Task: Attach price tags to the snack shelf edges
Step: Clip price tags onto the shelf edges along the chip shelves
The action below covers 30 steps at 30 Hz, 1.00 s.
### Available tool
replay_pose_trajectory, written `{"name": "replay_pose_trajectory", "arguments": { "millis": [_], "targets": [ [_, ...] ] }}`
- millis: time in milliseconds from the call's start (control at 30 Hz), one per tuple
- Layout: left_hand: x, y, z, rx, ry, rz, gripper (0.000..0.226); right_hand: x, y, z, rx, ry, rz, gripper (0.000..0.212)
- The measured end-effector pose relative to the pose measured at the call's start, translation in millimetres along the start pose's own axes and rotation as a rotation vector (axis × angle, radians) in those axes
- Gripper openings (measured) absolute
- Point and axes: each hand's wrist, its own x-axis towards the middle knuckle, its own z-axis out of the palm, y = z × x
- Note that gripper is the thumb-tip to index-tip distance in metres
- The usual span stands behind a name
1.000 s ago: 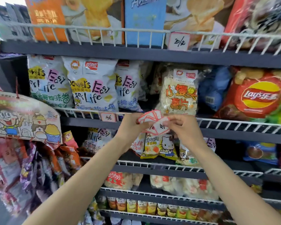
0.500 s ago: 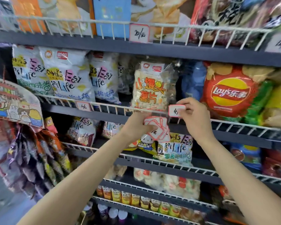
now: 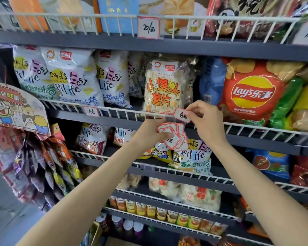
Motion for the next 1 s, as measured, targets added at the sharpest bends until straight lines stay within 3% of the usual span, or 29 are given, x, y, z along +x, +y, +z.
{"name": "replay_pose_trajectory", "arguments": {
  "millis": [100,300,567,733,900,1000],
  "targets": [
    [0,-8,-3,0.081,-0.002,0.005,0.068,-1,-1,1,-0.017,0.02,-0.007,0.005],
    [1,-17,-12,0.137,-0.042,-0.026,0.063,2,-6,6,-0.153,0.035,-0.105,0.004],
    [1,-22,-22,0.158,-0.085,-0.007,0.057,3,-6,11,-0.343,-0.111,-0.193,0.013],
    [3,-22,-22,0.142,-0.103,0.003,0.059,-5,-5,14,-0.59,-0.024,-0.325,0.005],
    [4,-24,-23,0.11,-0.105,-0.001,0.061,-7,2,17,-0.557,-0.023,-0.244,0.01],
    [4,-23,-24,0.108,-0.11,0.007,0.062,-8,3,19,-0.603,-0.012,-0.305,0.009]
  ]
}}
